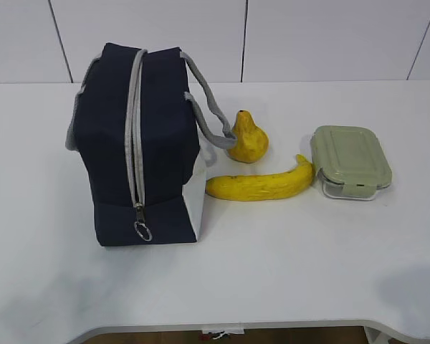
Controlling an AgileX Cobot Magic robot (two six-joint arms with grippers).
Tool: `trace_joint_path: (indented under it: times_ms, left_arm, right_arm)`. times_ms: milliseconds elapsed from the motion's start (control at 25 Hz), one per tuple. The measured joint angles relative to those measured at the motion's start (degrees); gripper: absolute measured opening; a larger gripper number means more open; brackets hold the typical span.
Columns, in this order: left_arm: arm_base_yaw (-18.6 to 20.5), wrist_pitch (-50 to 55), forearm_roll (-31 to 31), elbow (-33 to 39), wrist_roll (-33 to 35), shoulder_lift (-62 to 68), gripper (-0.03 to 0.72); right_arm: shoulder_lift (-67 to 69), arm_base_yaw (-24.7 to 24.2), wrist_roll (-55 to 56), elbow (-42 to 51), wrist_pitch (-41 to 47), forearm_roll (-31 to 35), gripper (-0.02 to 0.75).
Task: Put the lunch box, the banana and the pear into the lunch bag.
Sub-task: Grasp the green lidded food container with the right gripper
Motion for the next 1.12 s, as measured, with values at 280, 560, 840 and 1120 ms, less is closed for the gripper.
trace_joint_path:
  times_ms: [280, 560, 840, 1120]
  left_arm:
    - [0.0, 0.0, 0.0, 0.0, 0.0, 0.0, 0.234]
    - [0.0, 0.0, 0.0, 0.0, 0.0, 0.0, 0.234]
    - [0.0, 0.0, 0.0, 0.0, 0.0, 0.0, 0.234]
    - [0.0, 0.0, 0.0, 0.0, 0.0, 0.0, 0.235]
  right_arm:
    - [0.0, 0.0, 0.0, 0.0, 0.0, 0.0, 0.428]
    - [0.0, 0.0, 0.0, 0.0, 0.0, 0.0, 0.428]
    - [0.0, 0.0, 0.38, 0.0, 0.0, -0.1, 0.428]
    - [1.25, 0.0, 11.48, -1.83, -0.47, -0.41, 0.428]
